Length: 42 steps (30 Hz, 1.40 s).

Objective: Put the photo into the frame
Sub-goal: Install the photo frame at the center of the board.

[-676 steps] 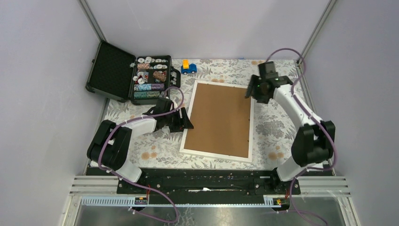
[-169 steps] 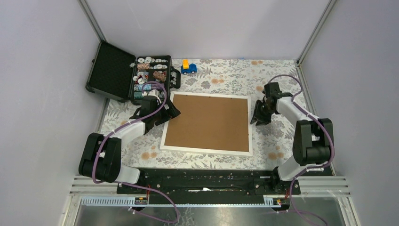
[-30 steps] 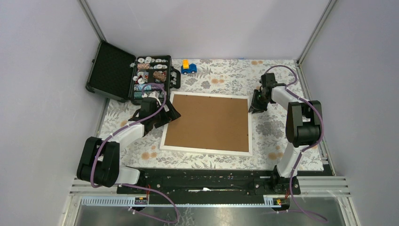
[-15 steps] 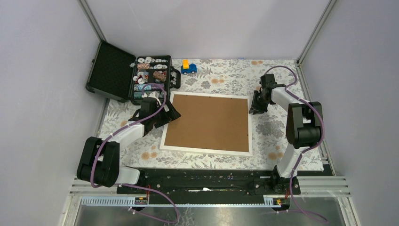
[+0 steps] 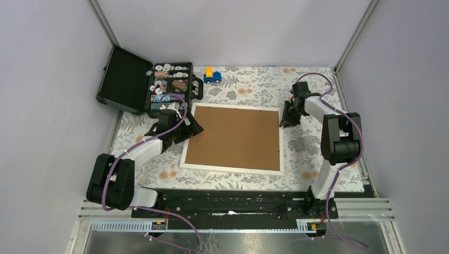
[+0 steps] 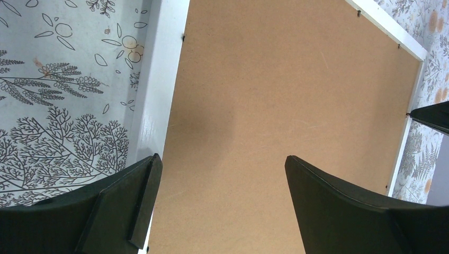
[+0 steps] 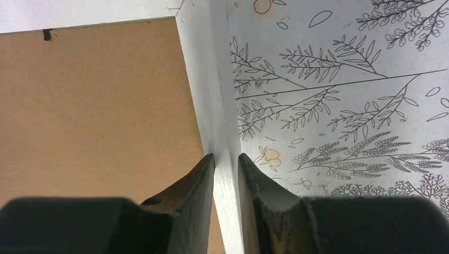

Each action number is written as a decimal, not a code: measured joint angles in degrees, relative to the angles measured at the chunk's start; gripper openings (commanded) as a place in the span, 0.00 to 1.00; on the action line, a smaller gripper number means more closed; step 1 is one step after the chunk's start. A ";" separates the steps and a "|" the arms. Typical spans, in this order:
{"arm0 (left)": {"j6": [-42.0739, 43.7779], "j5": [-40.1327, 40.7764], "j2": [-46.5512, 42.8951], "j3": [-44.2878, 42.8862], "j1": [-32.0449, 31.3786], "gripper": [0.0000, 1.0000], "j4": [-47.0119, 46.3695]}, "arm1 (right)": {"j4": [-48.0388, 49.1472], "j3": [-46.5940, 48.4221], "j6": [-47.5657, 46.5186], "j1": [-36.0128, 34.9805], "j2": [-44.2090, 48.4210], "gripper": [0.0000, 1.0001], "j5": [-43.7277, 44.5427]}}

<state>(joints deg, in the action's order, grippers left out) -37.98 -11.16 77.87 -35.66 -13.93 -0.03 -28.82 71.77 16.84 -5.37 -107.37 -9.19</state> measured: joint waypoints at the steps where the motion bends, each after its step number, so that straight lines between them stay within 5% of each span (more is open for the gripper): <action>1: 0.02 0.00 0.00 0.00 0.00 0.95 0.00 | -0.02 0.02 -0.11 0.00 -0.04 0.30 -0.07; 16: -0.04 -0.20 0.00 0.00 0.00 0.95 -0.09 | -1.38 1.90 0.02 -6.23 -1.18 0.30 10.10; 30: -0.17 -0.31 0.00 0.02 0.00 0.96 -0.15 | -20.37 19.26 3.26 -21.55 -14.80 0.32 41.35; 35: -0.50 -0.50 -0.17 0.55 -0.13 0.97 0.42 | -23.30 19.37 5.42 -21.14 -12.44 0.39 30.64; 37: -0.52 -0.50 -0.26 0.55 -0.17 0.97 0.70 | -18.86 20.70 8.50 -22.25 -10.60 0.41 17.20; 42: -0.55 -0.59 -0.92 0.57 -0.26 0.99 1.77 | -10.49 19.78 10.60 -22.99 -1.27 0.45 1.84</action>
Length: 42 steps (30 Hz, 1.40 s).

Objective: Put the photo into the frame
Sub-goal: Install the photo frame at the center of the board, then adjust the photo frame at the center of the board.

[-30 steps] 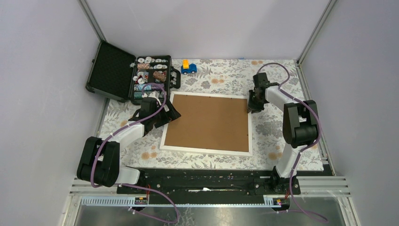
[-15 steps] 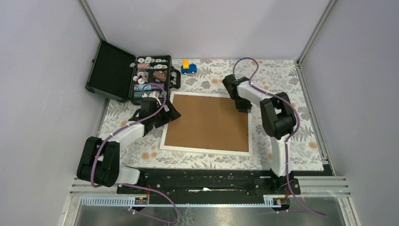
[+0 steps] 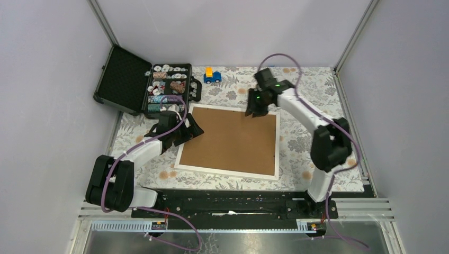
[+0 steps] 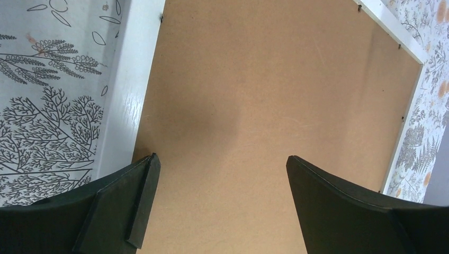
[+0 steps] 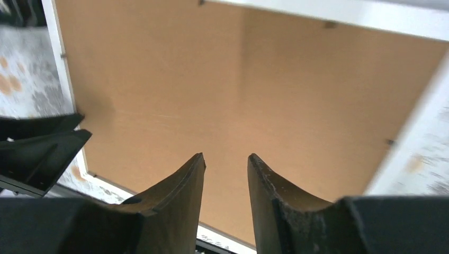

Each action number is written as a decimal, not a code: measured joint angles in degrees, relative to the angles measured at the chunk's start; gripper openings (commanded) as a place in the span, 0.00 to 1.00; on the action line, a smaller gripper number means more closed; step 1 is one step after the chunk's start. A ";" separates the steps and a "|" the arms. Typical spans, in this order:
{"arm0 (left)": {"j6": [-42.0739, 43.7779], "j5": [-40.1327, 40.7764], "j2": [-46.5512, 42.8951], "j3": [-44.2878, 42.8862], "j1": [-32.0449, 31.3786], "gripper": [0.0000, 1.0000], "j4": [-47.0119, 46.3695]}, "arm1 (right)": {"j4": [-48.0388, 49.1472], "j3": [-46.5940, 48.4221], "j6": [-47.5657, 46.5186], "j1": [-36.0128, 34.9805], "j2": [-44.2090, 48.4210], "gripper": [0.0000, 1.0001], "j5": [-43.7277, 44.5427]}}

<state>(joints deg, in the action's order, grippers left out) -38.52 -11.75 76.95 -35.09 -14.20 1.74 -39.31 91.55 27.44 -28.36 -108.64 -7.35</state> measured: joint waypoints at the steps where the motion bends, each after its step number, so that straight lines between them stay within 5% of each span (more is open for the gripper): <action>1: 0.02 -0.07 -0.11 0.00 0.00 0.99 0.31 | 0.50 -1.25 -0.07 1.44 2.67 0.47 -0.66; 7: 1.16 -0.96 -2.75 0.00 0.00 0.99 5.29 | -0.28 -12.44 -2.38 11.80 13.49 0.62 8.13; 14: 3.02 1.01 -9.11 -1.09 1.64 0.99 13.66 | -0.74 -26.45 -4.72 13.16 16.55 0.81 10.71; 23: 0.57 1.22 -5.46 2.78 4.52 0.99 11.43 | 7.52 -33.05 -2.54 13.53 13.57 0.83 1.25; 28: -1.73 3.85 -6.40 5.22 -2.78 0.99 9.64 | 9.60 -32.33 -1.90 14.32 11.45 0.87 0.66; 33: -8.55 12.76 -7.21 6.23 -21.00 0.99 7.61 | 7.63 -21.24 -4.46 19.23 3.52 0.96 6.03; 38: -15.85 10.88 -2.60 3.54 -44.65 0.99 4.22 | 5.70 9.94 -8.28 20.76 -14.69 1.00 6.01; 42: -17.62 9.03 -1.31 1.46 -52.13 0.99 4.31 | 0.26 27.74 -10.27 19.15 -21.59 1.00 5.18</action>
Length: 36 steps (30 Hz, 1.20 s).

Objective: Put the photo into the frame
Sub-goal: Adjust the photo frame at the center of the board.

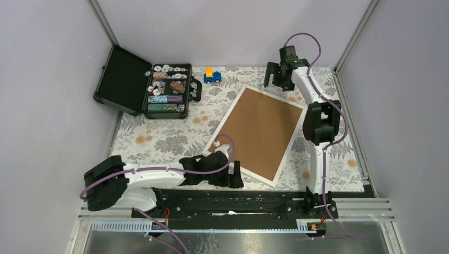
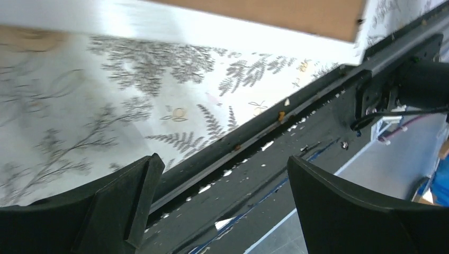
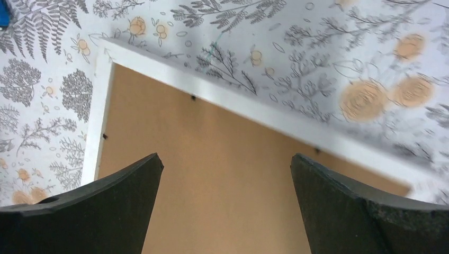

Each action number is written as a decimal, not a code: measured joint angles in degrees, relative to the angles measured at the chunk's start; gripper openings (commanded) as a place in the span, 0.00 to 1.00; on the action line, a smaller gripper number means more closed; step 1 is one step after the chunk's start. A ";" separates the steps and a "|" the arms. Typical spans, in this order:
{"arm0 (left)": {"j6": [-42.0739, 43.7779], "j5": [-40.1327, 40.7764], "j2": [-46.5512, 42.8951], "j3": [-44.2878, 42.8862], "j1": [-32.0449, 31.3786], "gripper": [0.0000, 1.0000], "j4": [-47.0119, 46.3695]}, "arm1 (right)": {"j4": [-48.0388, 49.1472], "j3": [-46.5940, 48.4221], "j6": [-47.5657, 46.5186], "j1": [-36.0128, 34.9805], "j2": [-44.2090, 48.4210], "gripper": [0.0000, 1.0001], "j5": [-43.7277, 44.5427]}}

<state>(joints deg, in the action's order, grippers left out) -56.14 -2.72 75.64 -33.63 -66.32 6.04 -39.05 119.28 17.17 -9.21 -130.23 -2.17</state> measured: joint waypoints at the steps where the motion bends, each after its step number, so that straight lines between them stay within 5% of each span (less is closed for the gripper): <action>1: 0.15 0.68 -1.05 -0.02 0.09 0.99 1.53 | -2.12 1.95 -0.46 -0.37 0.00 1.00 1.03; 4: 2.14 2.82 -6.38 -0.11 3.37 0.99 6.97 | -4.90 -0.72 -0.39 -0.39 4.17 1.00 3.76; 6: 4.31 3.96 -10.69 -0.96 7.96 0.99 10.05 | -4.81 -10.84 0.70 1.38 11.85 0.95 3.96; 9: 8.28 4.39 -13.38 -3.87 17.05 0.99 11.13 | -2.32 -28.15 2.67 7.93 24.90 0.71 1.62; 12: 11.74 2.21 -10.03 -7.61 27.28 0.99 8.85 | 1.18 -38.62 4.59 18.21 31.98 0.62 -1.62; 15: 14.51 0.35 -0.87 -11.93 33.33 0.99 6.56 | 3.58 -40.44 4.90 24.81 29.27 0.49 -2.03; 18: 16.81 -1.68 9.29 -16.28 34.18 0.97 5.66 | 5.88 -40.46 4.13 24.83 24.39 0.39 -2.43; 22: 18.25 -3.52 15.67 -17.49 33.94 0.92 4.79 | 7.17 -40.30 3.10 24.02 19.52 0.39 -4.13; 36: 21.64 -3.52 17.38 -16.46 33.83 0.90 3.69 | 12.76 -39.23 3.21 23.93 16.70 0.39 -11.91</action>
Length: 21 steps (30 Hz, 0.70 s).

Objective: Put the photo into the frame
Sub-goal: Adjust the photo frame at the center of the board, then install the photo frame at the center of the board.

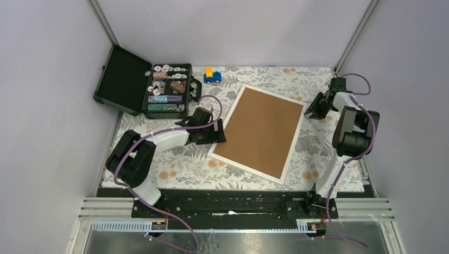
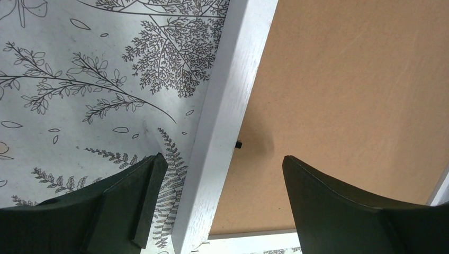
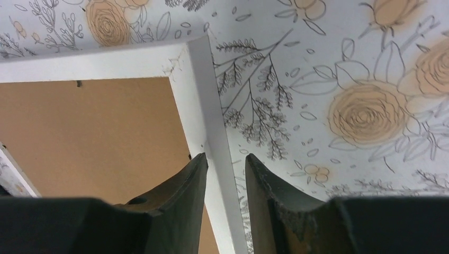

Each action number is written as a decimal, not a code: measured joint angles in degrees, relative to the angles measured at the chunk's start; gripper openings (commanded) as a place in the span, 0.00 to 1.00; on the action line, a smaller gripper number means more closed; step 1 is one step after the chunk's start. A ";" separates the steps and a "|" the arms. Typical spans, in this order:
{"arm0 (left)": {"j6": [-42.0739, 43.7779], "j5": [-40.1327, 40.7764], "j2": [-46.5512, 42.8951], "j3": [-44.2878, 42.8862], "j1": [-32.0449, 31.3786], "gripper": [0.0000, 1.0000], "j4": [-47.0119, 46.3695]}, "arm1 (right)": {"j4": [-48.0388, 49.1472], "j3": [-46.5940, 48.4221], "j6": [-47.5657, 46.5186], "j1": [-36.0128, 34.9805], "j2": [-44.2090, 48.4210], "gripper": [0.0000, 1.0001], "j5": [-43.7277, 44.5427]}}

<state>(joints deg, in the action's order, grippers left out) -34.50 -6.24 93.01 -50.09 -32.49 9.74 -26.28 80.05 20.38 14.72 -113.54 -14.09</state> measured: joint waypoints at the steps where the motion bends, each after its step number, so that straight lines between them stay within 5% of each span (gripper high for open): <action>1: 0.00 -0.02 0.13 0.04 0.00 0.90 -0.04 | 0.17 0.35 -0.02 0.00 -0.39 0.39 -0.42; 21: 0.20 -0.24 0.50 0.04 0.00 0.90 -0.39 | 1.68 0.55 -0.04 -1.11 -2.19 0.37 -2.60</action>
<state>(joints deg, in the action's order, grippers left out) -34.30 -6.48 93.51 -50.04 -32.49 9.34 -24.60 80.60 20.34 13.61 -115.72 -16.69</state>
